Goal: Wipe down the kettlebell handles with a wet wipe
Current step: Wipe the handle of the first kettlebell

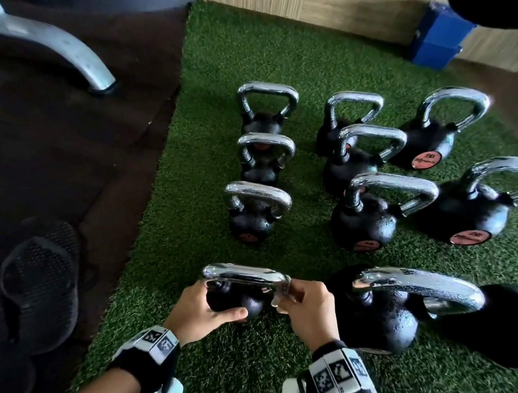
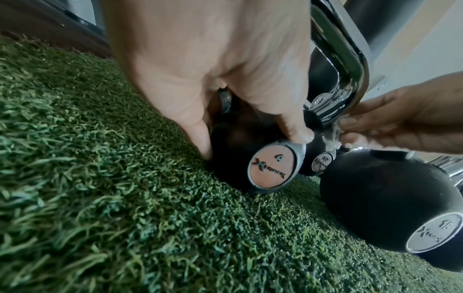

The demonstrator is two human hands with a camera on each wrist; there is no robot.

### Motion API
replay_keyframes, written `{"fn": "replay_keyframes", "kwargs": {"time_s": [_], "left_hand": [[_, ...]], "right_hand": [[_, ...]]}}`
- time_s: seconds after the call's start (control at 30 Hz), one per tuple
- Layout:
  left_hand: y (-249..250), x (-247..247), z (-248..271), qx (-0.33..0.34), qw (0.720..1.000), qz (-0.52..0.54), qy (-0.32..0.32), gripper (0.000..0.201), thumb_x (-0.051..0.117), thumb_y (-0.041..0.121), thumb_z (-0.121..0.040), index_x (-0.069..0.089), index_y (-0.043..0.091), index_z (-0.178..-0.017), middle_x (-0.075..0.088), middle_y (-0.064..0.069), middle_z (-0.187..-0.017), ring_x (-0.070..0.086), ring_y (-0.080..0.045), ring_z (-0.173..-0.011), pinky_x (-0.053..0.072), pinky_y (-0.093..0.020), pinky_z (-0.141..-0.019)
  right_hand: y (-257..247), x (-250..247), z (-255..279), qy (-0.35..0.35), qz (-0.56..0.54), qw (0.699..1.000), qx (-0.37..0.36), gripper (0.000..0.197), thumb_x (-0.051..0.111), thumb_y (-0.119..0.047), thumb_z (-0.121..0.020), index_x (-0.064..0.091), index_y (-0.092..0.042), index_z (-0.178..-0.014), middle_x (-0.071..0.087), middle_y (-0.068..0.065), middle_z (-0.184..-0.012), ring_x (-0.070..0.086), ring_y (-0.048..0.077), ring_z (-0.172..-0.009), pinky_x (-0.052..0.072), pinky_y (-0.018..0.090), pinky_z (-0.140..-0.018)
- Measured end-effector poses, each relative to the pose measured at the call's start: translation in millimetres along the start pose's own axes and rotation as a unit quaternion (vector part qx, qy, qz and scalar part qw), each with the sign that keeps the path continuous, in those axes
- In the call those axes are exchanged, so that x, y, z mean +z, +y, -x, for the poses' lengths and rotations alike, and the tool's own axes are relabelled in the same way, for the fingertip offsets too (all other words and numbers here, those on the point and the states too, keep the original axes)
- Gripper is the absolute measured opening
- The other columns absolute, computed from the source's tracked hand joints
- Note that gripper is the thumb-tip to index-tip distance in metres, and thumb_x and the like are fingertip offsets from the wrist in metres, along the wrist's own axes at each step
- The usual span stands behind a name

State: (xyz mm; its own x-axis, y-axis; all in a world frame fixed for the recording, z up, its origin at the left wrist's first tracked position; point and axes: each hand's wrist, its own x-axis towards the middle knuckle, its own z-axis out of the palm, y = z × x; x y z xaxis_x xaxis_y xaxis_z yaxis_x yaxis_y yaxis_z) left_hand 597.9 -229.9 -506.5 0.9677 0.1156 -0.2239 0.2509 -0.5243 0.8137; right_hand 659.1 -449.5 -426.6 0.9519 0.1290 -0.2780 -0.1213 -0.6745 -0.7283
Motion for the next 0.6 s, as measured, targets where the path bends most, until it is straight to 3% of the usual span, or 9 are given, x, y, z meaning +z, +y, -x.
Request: {"fn": "replay_keyframes", "kwargs": {"time_s": [0.13, 0.2, 0.27, 0.3, 0.37, 0.4, 0.47, 0.53, 0.6], "left_hand": [[17, -7, 6, 0.038, 0.999, -0.005, -0.008, 0.060, 0.084, 0.068, -0.066, 0.055, 0.066, -0.119, 0.063, 0.042, -0.117, 0.057, 0.020, -0.112, 0.039, 0.001, -0.095], [21, -11, 8, 0.011, 0.999, -0.018, -0.028, 0.063, 0.085, 0.066, -0.066, 0.057, 0.059, -0.122, 0.066, 0.037, -0.116, 0.059, 0.016, -0.111, 0.042, -0.003, -0.096], [22, -14, 11, -0.039, 0.993, -0.087, -0.070, 0.062, 0.083, 0.058, -0.070, 0.060, 0.041, -0.126, 0.071, 0.024, -0.115, 0.064, 0.006, -0.107, 0.048, -0.012, -0.094], [24, -17, 14, -0.074, 0.984, -0.132, -0.090, 0.052, 0.080, 0.051, -0.076, 0.063, 0.034, -0.122, 0.073, 0.018, -0.111, 0.067, 0.001, -0.100, 0.049, -0.012, -0.086], [26, -23, 23, -0.125, 0.975, -0.149, -0.105, 0.019, 0.072, 0.038, -0.088, 0.072, 0.025, -0.102, 0.077, 0.010, -0.093, 0.070, -0.004, -0.076, 0.047, -0.006, -0.064], [26, -25, 27, -0.131, 0.980, -0.100, -0.113, 0.012, 0.068, 0.033, -0.093, 0.074, 0.022, -0.094, 0.078, 0.006, -0.085, 0.071, -0.006, -0.070, 0.049, -0.008, -0.059], [29, -28, 36, -0.151, 0.977, 0.081, -0.127, 0.020, 0.064, 0.033, -0.100, 0.076, 0.020, -0.092, 0.079, -0.001, -0.084, 0.076, -0.013, -0.075, 0.059, -0.023, -0.064], [36, -33, 44, -0.182, 0.946, 0.237, -0.128, 0.032, 0.064, 0.046, -0.093, 0.077, 0.018, -0.100, 0.080, -0.008, -0.095, 0.078, -0.020, -0.089, 0.062, -0.031, -0.073], [38, -35, 51, -0.181, 0.920, 0.319, -0.139, 0.042, 0.066, 0.052, -0.087, 0.079, 0.017, -0.106, 0.080, -0.006, -0.103, 0.076, -0.021, -0.101, 0.062, -0.033, -0.082]], "right_hand": [[8, 16, 3, -0.015, -0.082, 0.996, 0.024, 0.013, 0.078, -0.008, -0.084, 0.080, -0.021, -0.084, 0.076, -0.005, -0.072, 0.073, 0.005, -0.066, 0.054, 0.013, -0.061], [11, 17, 7, -0.010, -0.082, 0.996, 0.031, 0.013, 0.075, -0.008, -0.087, 0.079, -0.018, -0.081, 0.076, -0.003, -0.070, 0.072, 0.004, -0.061, 0.052, 0.013, -0.056], [13, 11, 11, -0.038, -0.025, 0.998, 0.044, 0.015, 0.073, -0.011, -0.085, 0.077, -0.015, -0.071, 0.075, 0.001, -0.067, 0.065, 0.003, -0.055, 0.050, 0.017, -0.054], [11, 6, 13, -0.075, -0.007, 0.996, 0.054, 0.014, 0.073, -0.012, -0.083, 0.076, -0.013, -0.069, 0.076, 0.004, -0.069, 0.065, 0.006, -0.057, 0.053, 0.023, -0.058], [5, -2, 18, -0.170, -0.006, 0.984, 0.054, 0.011, 0.074, -0.012, -0.083, 0.077, -0.011, -0.072, 0.077, 0.005, -0.075, 0.073, 0.016, -0.071, 0.062, 0.036, -0.078], [-1, -6, 21, -0.211, -0.001, 0.977, 0.042, 0.010, 0.073, -0.013, -0.085, 0.077, -0.012, -0.075, 0.078, 0.004, -0.078, 0.075, 0.017, -0.078, 0.061, 0.041, -0.084], [-15, -14, 26, -0.252, 0.032, 0.967, 0.000, 0.012, 0.070, -0.015, -0.088, 0.076, -0.015, -0.078, 0.078, -0.001, -0.080, 0.075, 0.011, -0.078, 0.060, 0.044, -0.086], [-31, -19, 31, -0.266, 0.051, 0.960, -0.068, 0.011, 0.070, -0.018, -0.087, 0.074, -0.021, -0.077, 0.076, -0.003, -0.077, 0.073, 0.009, -0.073, 0.061, 0.041, -0.081], [-48, -20, 38, -0.273, 0.017, 0.954, -0.126, 0.015, 0.076, -0.020, -0.082, 0.073, -0.034, -0.078, 0.074, -0.005, -0.075, 0.072, 0.010, -0.069, 0.061, 0.033, -0.072]]}}
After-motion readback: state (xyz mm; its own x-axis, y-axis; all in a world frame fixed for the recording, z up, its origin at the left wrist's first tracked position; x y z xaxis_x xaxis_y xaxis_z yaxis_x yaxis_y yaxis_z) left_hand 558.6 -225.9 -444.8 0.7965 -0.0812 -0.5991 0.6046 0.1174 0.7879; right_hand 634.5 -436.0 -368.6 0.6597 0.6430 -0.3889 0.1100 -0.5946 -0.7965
